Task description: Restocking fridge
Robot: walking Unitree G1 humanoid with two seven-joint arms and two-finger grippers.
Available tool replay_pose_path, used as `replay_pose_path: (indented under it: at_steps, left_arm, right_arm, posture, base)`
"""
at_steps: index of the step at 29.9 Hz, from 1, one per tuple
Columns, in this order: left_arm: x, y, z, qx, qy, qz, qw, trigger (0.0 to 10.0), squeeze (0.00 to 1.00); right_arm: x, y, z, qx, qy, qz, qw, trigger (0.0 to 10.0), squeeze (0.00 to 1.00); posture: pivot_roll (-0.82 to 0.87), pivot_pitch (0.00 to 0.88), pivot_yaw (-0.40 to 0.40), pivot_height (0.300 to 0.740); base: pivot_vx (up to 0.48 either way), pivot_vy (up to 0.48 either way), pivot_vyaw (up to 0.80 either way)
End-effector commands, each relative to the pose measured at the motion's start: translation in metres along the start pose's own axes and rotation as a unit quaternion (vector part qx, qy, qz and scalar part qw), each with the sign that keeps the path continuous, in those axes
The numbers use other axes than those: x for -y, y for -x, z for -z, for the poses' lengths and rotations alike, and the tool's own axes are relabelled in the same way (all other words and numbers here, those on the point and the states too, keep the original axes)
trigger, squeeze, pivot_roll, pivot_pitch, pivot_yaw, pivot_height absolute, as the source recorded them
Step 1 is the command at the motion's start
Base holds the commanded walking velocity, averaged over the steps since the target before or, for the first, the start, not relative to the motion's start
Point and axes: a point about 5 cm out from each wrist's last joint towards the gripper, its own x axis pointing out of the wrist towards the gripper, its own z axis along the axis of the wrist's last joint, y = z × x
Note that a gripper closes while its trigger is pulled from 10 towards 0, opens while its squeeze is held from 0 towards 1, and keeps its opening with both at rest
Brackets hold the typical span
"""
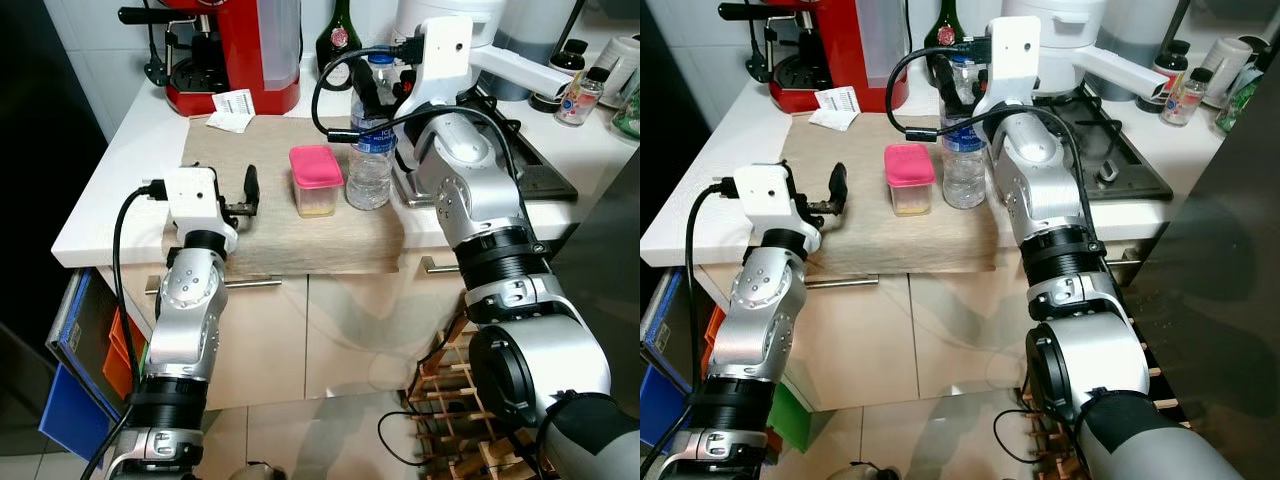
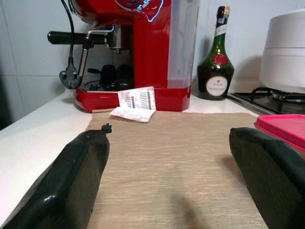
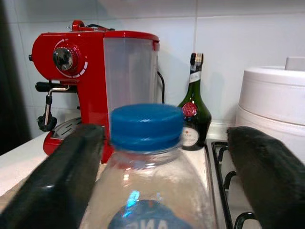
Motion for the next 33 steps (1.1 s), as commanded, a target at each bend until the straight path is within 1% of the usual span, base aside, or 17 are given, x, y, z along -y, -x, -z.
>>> replay_pose_path:
  at_steps: [1,10,15,20,22,24,25,26,27,28,29,30,31,32,33]
  left_arm:
    - [-0.002,-0.001,-0.007,0.009,0.0,-0.006,1.0,10.0,0.0]
    - [-0.006,-0.002,-0.009,0.008,-0.006,-0.011,1.0,10.0,0.0]
    - [-0.003,-0.001,-0.007,0.005,-0.005,-0.01,1.0,10.0,0.0]
    - [-0.001,-0.002,-0.006,0.003,-0.001,-0.009,1.0,10.0,0.0]
    - [0.0,-0.003,-0.005,0.002,0.002,-0.004,1.0,10.0,0.0]
    - [0.004,-0.004,-0.006,0.002,0.002,0.005,1.0,10.0,0.0]
    - [0.006,-0.005,-0.006,0.001,0.002,0.013,1.0,10.0,0.0]
    - [0.006,-0.005,-0.006,0.001,0.002,0.013,1.0,10.0,0.0]
    - [0.01,-0.006,-0.007,0.001,0.0,0.026,1.0,10.0,0.0]
    - [0.012,-0.006,-0.007,0.003,-0.006,0.036,0.999,10.0,0.0]
    - [0.016,-0.005,-0.009,0.006,-0.007,0.046,0.999,10.0,0.0]
    - [0.019,-0.005,-0.01,0.01,-0.005,0.055,0.998,10.0,0.0]
    - [0.021,-0.005,-0.012,0.016,-0.008,0.064,0.998,10.0,0.0]
    - [0.021,-0.005,-0.012,0.016,-0.008,0.064,0.998,10.0,0.0]
    - [0.024,-0.004,-0.014,0.023,-0.016,0.074,0.997,10.0,0.0]
  right_arm:
    - [0.0,0.0,0.01,-0.025,-0.005,0.001,1.0,0.0,0.0]
    - [0.001,0.0,0.018,-0.034,-0.014,0.001,0.999,0.0,0.0]
    - [0.004,0.002,0.019,-0.033,-0.017,0.002,0.999,0.0,0.0]
    - [0.003,0.002,0.019,-0.031,-0.015,-0.002,0.999,0.0,0.0]
    - [0.004,0.004,0.018,-0.023,-0.011,-0.003,1.0,0.0,0.0]
    - [0.006,0.008,0.015,0.006,-0.005,-0.004,1.0,0.0,0.0]
    - [0.007,0.011,0.013,0.021,0.005,-0.001,1.0,0.0,0.0]
    - [0.007,0.011,0.013,0.021,0.005,-0.001,1.0,0.0,0.0]
    - [0.011,0.017,0.008,0.056,0.041,0.013,0.997,0.0,0.0]
    - [0.014,0.021,0.002,0.082,0.067,0.029,0.994,0.0,0.0]
    - [0.02,0.027,-0.009,0.123,0.09,0.051,0.987,0.0,0.0]
    - [0.024,0.033,-0.02,0.162,0.107,0.071,0.978,4.4,0.0]
    - [0.028,0.042,-0.037,0.216,0.122,0.094,0.964,10.0,0.0]
    - [0.028,0.042,-0.037,0.216,0.122,0.094,0.964,10.0,0.0]
    - [0.03,0.049,-0.05,0.25,0.137,0.109,0.952,10.0,0.0]
  posture:
    - [-0.02,0.0,0.0,0.74]
    - [-0.02,0.0,0.003,0.74]
    - [-0.03,0.0,-0.003,0.74]
    - [-0.03,0.0,-0.008,0.74]
    - [-0.03,0.0,-0.009,0.74]
    - [-0.03,0.0,-0.005,0.74]
    - [-0.03,0.0,-0.002,0.74]
    - [-0.03,0.0,-0.002,0.74]
    - [-0.02,0.0,0.004,0.74]
    - [-0.02,0.0,0.006,0.74]
    - [-0.02,0.0,0.009,0.74]
    - [-0.02,0.0,0.011,0.74]
    - [-0.02,0.0,0.016,0.74]
    - [-0.02,0.0,0.016,0.74]
    - [-0.02,0.0,0.019,0.74]
  base:
    - [0.0,0.0,0.0]
    - [0.0,0.0,0.0]
    - [0.0,0.0,0.0]
    - [0.0,0.0,0.0]
    - [0.0,0.0,0.0]
    - [0.0,0.0,0.0]
    - [0.0,0.0,0.0]
    - [0.0,0.0,0.0]
    - [0.0,0.0,0.0]
    - [0.0,0.0,0.0]
    - [0.0,0.0,0.0]
    - [0.0,0.0,0.0]
    - [0.0,0.0,0.0]
    - [0.0,0.0,0.0]
    - [0.0,0.0,0.0]
